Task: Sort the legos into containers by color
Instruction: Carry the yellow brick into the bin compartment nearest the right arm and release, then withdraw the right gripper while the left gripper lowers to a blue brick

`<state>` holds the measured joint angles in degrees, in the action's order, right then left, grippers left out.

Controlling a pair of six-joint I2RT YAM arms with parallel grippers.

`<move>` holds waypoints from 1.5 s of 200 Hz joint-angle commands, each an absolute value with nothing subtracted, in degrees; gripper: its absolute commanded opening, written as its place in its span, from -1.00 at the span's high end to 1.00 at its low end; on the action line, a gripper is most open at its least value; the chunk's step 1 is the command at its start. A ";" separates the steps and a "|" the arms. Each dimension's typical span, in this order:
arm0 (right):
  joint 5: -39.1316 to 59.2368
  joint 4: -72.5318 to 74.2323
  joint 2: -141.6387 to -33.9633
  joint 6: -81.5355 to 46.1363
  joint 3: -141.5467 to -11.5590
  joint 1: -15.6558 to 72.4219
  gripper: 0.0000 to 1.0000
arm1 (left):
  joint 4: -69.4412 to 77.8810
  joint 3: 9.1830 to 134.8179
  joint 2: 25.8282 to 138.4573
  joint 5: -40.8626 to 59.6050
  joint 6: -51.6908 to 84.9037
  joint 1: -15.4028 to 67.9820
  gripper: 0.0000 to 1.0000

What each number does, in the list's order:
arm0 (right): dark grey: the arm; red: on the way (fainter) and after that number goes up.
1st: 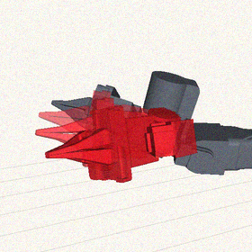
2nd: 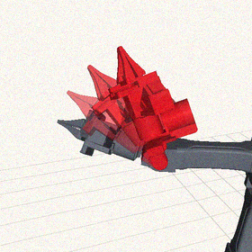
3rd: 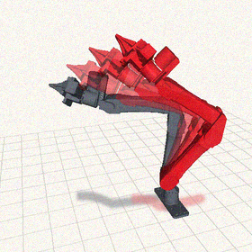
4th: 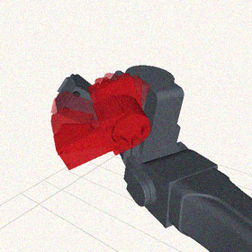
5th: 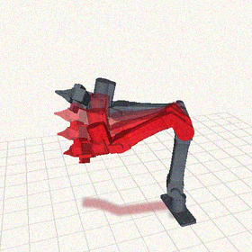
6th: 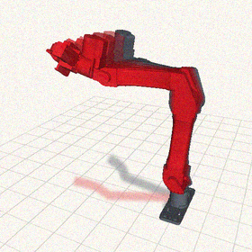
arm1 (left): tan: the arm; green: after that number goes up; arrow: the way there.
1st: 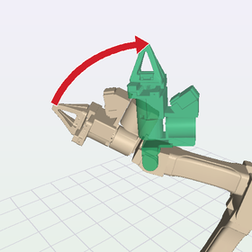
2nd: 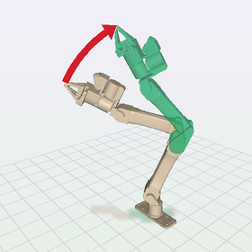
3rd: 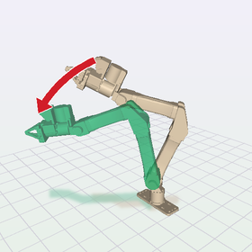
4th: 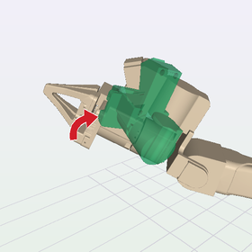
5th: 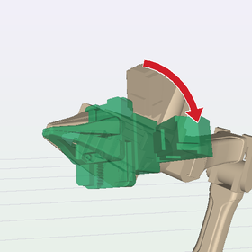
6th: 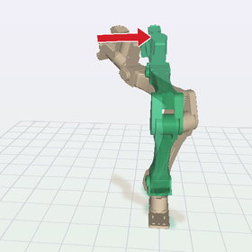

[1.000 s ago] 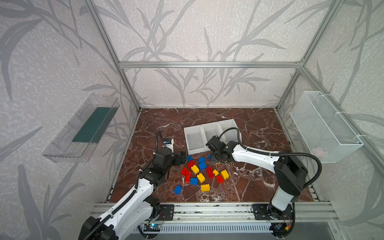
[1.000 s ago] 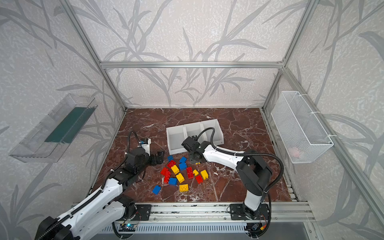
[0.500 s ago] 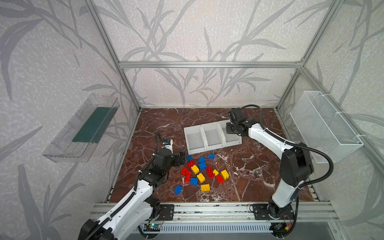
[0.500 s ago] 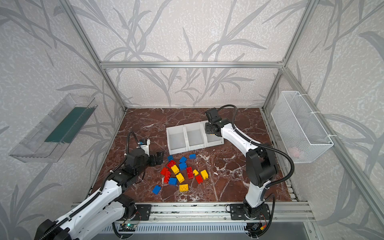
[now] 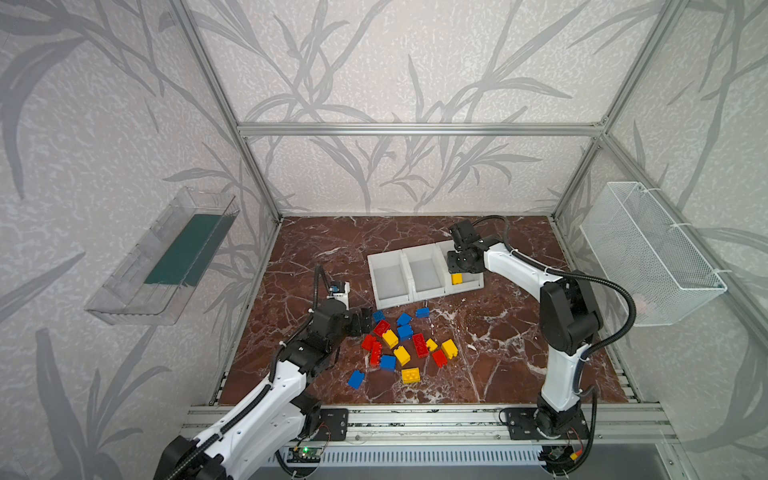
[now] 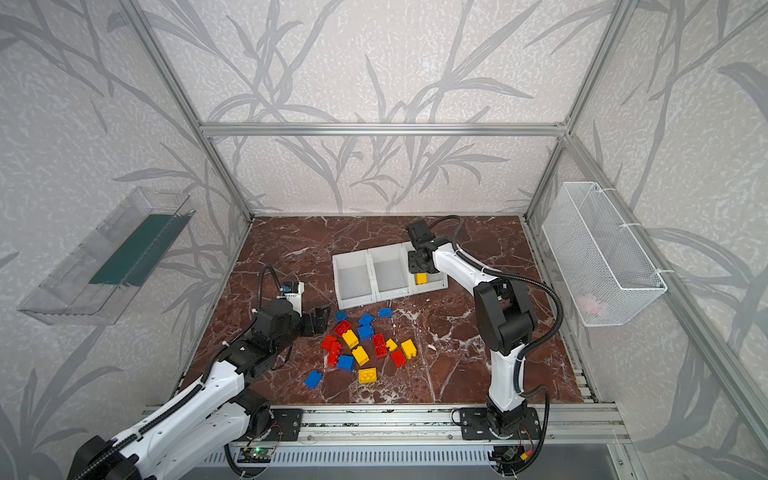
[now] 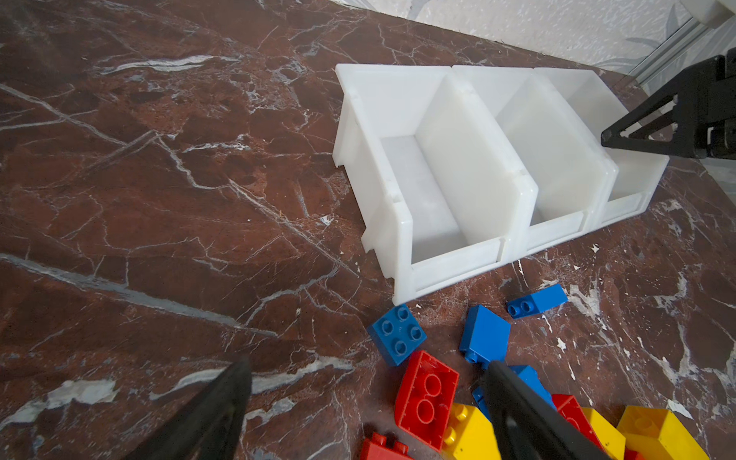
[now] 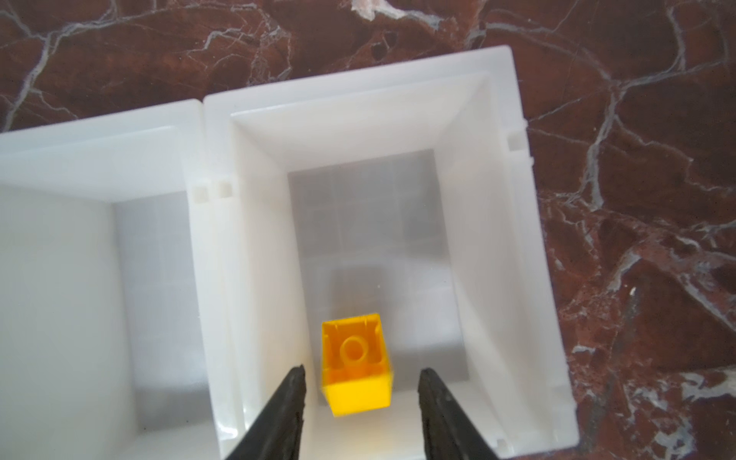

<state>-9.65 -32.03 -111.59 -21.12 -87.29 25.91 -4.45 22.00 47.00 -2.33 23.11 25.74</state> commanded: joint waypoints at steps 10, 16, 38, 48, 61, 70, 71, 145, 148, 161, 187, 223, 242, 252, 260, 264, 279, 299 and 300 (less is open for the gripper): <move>-9.29 -33.71 -110.01 -20.65 -88.93 25.75 -0.07 | -4.94 21.55 46.30 -3.06 23.29 26.42 -0.86; -9.32 -33.82 -109.74 -20.63 -88.94 25.75 -0.08 | -4.87 21.46 46.40 -3.16 23.29 26.49 -0.85; -8.85 -33.92 -108.00 -20.87 -88.07 25.75 -0.09 | -4.83 21.74 46.96 -2.85 23.14 26.56 -0.86; -8.40 -33.49 -106.82 -20.98 -87.19 25.75 -0.09 | -5.08 21.93 47.16 -2.74 23.03 26.71 -0.85; -7.55 -32.70 -105.31 -20.99 -85.94 25.75 -0.09 | -5.41 22.00 47.28 -2.79 22.87 26.80 -0.80; -7.11 -32.49 -104.38 -20.94 -85.12 25.75 -0.09 | -5.53 21.97 47.25 -2.77 22.83 27.03 -0.78; -7.07 -32.51 -104.31 -20.93 -85.05 25.75 -0.08 | -5.49 21.97 47.27 -2.79 22.75 27.01 -0.78; -7.19 -31.79 -95.17 -22.63 -77.08 26.62 -0.09 | -6.60 24.23 51.33 -0.91 21.32 28.55 -0.69; -7.25 -31.67 -94.74 -22.86 -76.53 26.70 -0.09 | -6.85 24.40 51.61 -0.90 21.21 28.67 -0.69; -7.12 -31.48 -92.65 -23.10 -74.72 26.95 -0.09 | -7.40 25.41 52.76 -0.56 20.39 29.50 -0.69; -9.67 -32.40 -88.21 -23.42 -71.25 28.36 -0.09 | -8.08 27.66 55.15 0.65 18.86 31.97 -0.69; -10.34 -33.27 -82.65 -25.14 -65.32 29.00 -0.09 | -10.03 31.75 60.99 1.57 17.32 36.77 -0.70; -11.05 -33.48 -79.73 -26.14 -62.31 29.00 -0.09 | -10.76 34.04 65.04 4.47 16.22 39.41 -0.69; -11.24 -33.32 -78.19 -26.61 -60.84 28.96 -0.09 | -11.66 35.38 67.03 5.84 16.12 40.47 -0.69; -11.34 -33.16 -77.05 -26.87 -59.69 28.98 -0.09 | -12.53 36.36 68.49 6.37 16.29 41.33 -0.69; -11.41 -33.21 -76.50 -27.05 -59.10 28.99 -0.09 | -12.95 36.74 69.16 6.43 16.33 41.81 -0.69; -11.52 -33.21 -74.69 -27.58 -57.40 29.00 -0.09 | -13.70 37.72 71.22 6.42 16.45 43.44 -0.68; -11.60 -33.20 -72.90 -28.41 -55.37 29.00 -0.10 | -14.65 38.93 73.51 5.34 14.52 45.05 -0.68; -11.60 -33.17 -72.88 -28.44 -55.28 29.00 -0.10 | -14.66 39.02 73.63 5.26 14.47 45.11 -0.68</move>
<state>-10.50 -32.51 -75.59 -26.63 -57.06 28.99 -11.40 36.75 71.64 5.10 17.21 43.62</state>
